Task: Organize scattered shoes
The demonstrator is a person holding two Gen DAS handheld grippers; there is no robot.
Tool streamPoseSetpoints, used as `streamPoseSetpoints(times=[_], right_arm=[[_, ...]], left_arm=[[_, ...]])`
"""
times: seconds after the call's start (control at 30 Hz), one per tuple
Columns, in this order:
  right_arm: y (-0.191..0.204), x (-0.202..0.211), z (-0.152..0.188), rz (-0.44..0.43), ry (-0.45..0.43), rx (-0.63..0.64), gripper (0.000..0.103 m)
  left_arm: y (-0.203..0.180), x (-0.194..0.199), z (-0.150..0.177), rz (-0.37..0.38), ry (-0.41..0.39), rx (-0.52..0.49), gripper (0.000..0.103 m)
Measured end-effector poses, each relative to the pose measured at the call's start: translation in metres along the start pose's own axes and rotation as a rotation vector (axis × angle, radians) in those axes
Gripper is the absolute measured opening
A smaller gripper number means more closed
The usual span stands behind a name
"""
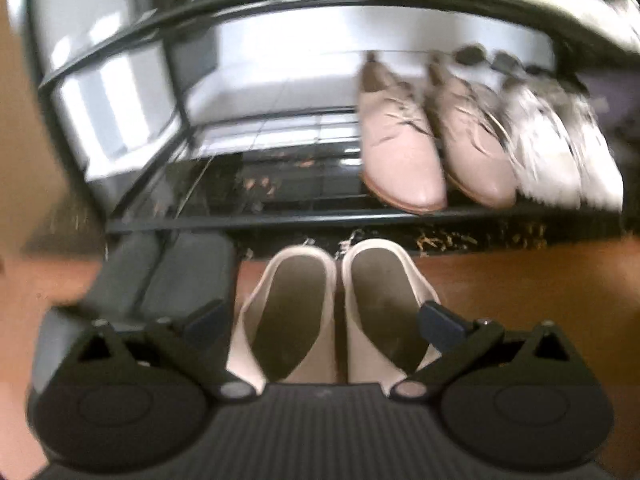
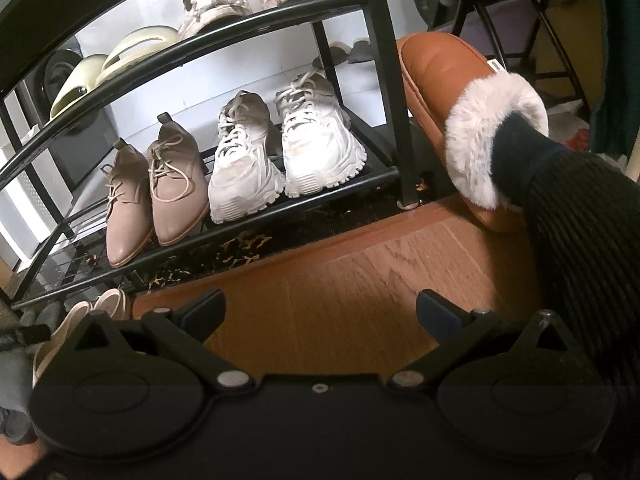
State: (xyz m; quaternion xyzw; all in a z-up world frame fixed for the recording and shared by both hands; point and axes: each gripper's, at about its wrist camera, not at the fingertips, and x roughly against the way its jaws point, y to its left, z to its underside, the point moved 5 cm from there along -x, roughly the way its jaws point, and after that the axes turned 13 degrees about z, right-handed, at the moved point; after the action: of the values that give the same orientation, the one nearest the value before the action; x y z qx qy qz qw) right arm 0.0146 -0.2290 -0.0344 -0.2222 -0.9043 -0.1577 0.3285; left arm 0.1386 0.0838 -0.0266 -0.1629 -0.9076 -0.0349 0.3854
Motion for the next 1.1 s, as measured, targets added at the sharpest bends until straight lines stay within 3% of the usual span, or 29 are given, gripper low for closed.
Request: streamPoseSetpoints(times=[0.03, 0.1, 0.27, 0.4, 0.57, 0.87, 1.1], right_arm=[[0.000, 0.000, 0.000, 0.001, 0.002, 0.002, 0.103], [0.000, -0.001, 0.001, 0.004, 0.009, 0.005, 0.103], [0.000, -0.005, 0.003, 0.009, 0.029, 0.012, 0.103], [0.001, -0.007, 0.004, 0.004, 0.037, 0.031, 0.103], [0.003, -0.009, 0.007, 0.011, 0.052, 0.042, 0.103], [0.003, -0.009, 0.007, 0.010, 0.051, 0.048, 0.103], [0.002, -0.008, 0.006, 0.011, 0.042, 0.049, 0.103]], left_arm=[[-0.002, -0.007, 0.001, 0.023, 0.018, -0.016, 0.083], [0.003, -0.017, 0.002, 0.043, 0.055, 0.005, 0.070], [0.025, -0.028, 0.005, 0.059, 0.078, 0.109, 0.057], [0.041, -0.036, 0.012, 0.116, 0.105, 0.239, 0.057], [0.028, -0.045, 0.015, 0.066, 0.126, 0.137, 0.064], [0.037, -0.034, 0.016, 0.188, 0.126, 0.310, 0.025], [0.023, -0.036, 0.011, 0.170, 0.150, 0.401, 0.019]])
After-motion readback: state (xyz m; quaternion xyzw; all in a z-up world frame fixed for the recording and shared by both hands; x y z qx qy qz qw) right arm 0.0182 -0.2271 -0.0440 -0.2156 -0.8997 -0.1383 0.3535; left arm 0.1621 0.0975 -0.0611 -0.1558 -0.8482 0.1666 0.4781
